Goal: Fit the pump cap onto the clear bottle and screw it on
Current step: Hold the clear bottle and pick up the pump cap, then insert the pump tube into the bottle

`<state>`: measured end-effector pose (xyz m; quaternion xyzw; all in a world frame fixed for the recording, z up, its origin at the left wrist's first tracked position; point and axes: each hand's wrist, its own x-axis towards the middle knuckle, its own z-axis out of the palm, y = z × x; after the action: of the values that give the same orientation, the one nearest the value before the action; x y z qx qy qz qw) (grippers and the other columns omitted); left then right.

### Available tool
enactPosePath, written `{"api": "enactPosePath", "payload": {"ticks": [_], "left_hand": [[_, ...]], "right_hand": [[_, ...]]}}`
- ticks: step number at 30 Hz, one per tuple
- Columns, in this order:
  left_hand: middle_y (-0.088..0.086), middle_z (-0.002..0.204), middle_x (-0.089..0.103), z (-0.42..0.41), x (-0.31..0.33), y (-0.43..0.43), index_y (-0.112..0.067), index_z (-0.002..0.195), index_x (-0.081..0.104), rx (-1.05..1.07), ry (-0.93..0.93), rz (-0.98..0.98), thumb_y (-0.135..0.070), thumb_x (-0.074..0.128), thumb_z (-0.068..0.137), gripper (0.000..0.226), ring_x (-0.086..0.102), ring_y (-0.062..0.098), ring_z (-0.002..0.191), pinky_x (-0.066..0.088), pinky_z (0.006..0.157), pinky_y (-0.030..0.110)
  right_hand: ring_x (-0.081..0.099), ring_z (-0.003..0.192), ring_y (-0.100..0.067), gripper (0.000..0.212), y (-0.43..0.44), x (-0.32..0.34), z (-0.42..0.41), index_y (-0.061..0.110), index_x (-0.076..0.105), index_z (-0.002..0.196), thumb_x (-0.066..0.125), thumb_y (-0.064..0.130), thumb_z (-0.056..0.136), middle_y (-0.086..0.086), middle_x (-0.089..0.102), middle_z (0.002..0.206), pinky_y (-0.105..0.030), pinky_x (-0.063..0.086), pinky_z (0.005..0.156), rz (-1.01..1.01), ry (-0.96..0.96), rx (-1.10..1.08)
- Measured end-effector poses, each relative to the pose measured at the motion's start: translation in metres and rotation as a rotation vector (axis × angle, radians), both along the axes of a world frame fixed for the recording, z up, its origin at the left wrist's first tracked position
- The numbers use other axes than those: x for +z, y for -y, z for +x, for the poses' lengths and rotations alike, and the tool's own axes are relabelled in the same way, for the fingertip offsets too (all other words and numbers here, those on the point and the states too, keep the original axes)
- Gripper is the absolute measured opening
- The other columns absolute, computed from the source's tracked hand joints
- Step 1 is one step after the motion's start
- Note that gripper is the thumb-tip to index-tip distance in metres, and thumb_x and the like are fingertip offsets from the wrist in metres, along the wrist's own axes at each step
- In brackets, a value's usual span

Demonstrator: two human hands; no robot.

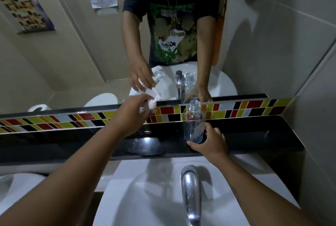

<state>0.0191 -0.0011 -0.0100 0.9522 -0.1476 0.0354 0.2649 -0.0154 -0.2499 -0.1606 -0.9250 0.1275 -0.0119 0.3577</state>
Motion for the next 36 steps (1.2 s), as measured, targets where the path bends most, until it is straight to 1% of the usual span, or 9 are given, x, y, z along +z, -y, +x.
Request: {"api": "enactPosePath", "payload": {"ticks": [2,4,10,12,15,24,28,32,36], "left_hand": [[-0.005,0.109,0.066,-0.003,0.024,0.001,-0.019,0.121,0.065,0.027,0.005,-0.131,-0.026,0.074,0.093,0.030,0.064,0.015,0.103,0.049,0.086,0.030],[-0.011,0.107,0.068,-0.005,0.047,0.003,-0.025,0.115,0.064,0.023,0.001,-0.245,-0.032,0.075,0.091,0.028,0.065,0.006,0.101,0.054,0.092,0.037],[-0.004,0.097,0.077,-0.017,0.094,0.017,-0.029,0.093,0.066,-0.010,0.015,-0.650,-0.047,0.077,0.074,0.029,0.069,0.011,0.089,0.050,0.087,0.032],[-0.008,0.097,0.078,-0.021,0.101,0.022,-0.028,0.100,0.067,-0.032,0.006,-0.768,-0.041,0.077,0.079,0.027,0.070,0.009,0.093,0.052,0.089,0.030],[-0.014,0.099,0.079,-0.023,0.107,0.031,-0.020,0.112,0.066,-0.058,0.004,-0.904,-0.023,0.071,0.088,0.025,0.072,0.000,0.096,0.055,0.081,0.019],[-0.005,0.116,0.078,-0.013,0.107,0.039,-0.017,0.119,0.064,-0.064,-0.015,-0.976,-0.034,0.071,0.083,0.040,0.071,0.007,0.103,0.054,0.084,0.029],[-0.007,0.112,0.079,-0.009,0.101,0.044,-0.018,0.120,0.064,-0.057,-0.019,-0.979,-0.035,0.070,0.084,0.041,0.073,0.003,0.094,0.054,0.082,0.030],[-0.003,0.117,0.077,-0.004,0.098,0.049,-0.016,0.122,0.064,-0.061,-0.044,-0.980,-0.036,0.070,0.083,0.044,0.071,0.005,0.098,0.055,0.082,0.030],[-0.001,0.117,0.075,-0.002,0.091,0.058,-0.020,0.113,0.066,-0.048,-0.083,-0.962,-0.037,0.071,0.078,0.039,0.069,0.011,0.106,0.056,0.088,0.035]], "right_hand": [[0.051,0.109,-0.031,0.075,0.000,0.001,0.000,0.030,0.047,0.117,0.081,0.056,0.055,-0.007,0.053,0.114,-0.036,0.047,0.081,0.012,-0.015,0.003],[0.051,0.109,-0.031,0.075,0.001,0.001,-0.001,0.031,0.046,0.116,0.081,0.056,0.055,-0.007,0.053,0.114,-0.036,0.047,0.081,0.024,-0.017,0.003],[0.050,0.113,-0.030,0.077,0.001,0.003,-0.003,0.031,0.046,0.121,0.080,0.056,0.057,-0.006,0.052,0.118,-0.035,0.046,0.084,0.032,-0.025,0.011],[0.050,0.112,-0.030,0.076,0.001,0.004,-0.003,0.032,0.046,0.119,0.080,0.057,0.056,-0.006,0.053,0.117,-0.035,0.047,0.085,0.033,-0.021,0.008],[0.051,0.110,-0.029,0.073,0.001,0.005,-0.003,0.032,0.047,0.115,0.080,0.058,0.055,-0.005,0.053,0.115,-0.035,0.047,0.085,0.036,-0.024,0.008],[0.051,0.107,-0.027,0.073,0.002,0.004,-0.004,0.034,0.045,0.114,0.077,0.060,0.054,-0.002,0.052,0.111,-0.035,0.048,0.084,0.036,-0.011,0.018],[0.051,0.107,-0.026,0.073,0.003,0.004,-0.004,0.034,0.045,0.115,0.077,0.060,0.054,-0.002,0.052,0.111,-0.035,0.047,0.085,0.034,-0.007,0.027],[0.050,0.105,-0.025,0.071,0.003,0.002,-0.004,0.035,0.045,0.112,0.076,0.061,0.053,0.000,0.051,0.109,-0.033,0.045,0.084,0.043,0.005,0.027],[0.050,0.105,-0.023,0.067,0.003,0.001,-0.005,0.036,0.047,0.107,0.076,0.060,0.052,0.002,0.051,0.107,-0.033,0.045,0.084,0.069,0.014,0.017]]}}
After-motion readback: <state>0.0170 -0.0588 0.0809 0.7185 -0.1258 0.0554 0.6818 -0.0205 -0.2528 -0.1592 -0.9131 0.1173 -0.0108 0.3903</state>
